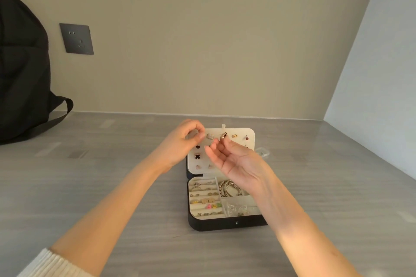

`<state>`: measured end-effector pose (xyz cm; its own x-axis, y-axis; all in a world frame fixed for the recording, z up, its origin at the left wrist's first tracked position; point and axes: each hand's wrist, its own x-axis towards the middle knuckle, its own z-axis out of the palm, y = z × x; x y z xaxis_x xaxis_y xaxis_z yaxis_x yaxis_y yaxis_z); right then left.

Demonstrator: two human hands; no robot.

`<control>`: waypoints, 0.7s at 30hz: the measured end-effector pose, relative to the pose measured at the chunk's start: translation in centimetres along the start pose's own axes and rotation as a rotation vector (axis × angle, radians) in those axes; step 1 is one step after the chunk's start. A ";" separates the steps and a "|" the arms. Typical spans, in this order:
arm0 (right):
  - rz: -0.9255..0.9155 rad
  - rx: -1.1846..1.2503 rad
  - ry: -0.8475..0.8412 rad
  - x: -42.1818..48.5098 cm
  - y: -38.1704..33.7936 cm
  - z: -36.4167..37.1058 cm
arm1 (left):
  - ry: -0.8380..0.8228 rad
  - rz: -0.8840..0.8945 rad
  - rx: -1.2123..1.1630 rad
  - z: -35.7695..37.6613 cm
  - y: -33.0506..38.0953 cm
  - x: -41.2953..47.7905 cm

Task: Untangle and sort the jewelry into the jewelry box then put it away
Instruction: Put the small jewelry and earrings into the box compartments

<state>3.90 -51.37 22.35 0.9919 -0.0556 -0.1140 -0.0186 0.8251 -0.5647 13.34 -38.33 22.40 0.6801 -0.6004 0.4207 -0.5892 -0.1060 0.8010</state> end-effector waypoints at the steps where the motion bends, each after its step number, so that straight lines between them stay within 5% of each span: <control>1: -0.025 -0.047 0.012 -0.1 -0.3 -0.2 | -0.004 -0.004 0.002 -0.1 -0.2 -0.1; 7: -0.368 -1.059 0.282 -0.6 -0.6 -2.8 | 0.070 -0.152 -0.230 1.0 -0.4 0.1; 11: -0.568 -1.528 0.295 0.0 0.2 -3.8 | 0.095 -0.185 -0.411 1.2 -0.3 -0.1; 16: -0.759 -1.708 0.288 0.3 1.1 -3.9 | 0.102 -0.197 -0.514 1.2 -0.4 -0.3; 21: -0.756 -1.709 0.308 0.8 1.2 -4.1 | 0.090 -0.205 -0.577 1.1 -0.5 -0.3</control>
<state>4.17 -52.74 18.26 0.8002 -0.3337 0.4984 0.0707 -0.7726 -0.6309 12.98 -39.01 21.41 0.8036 -0.5412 0.2477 -0.1285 0.2486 0.9600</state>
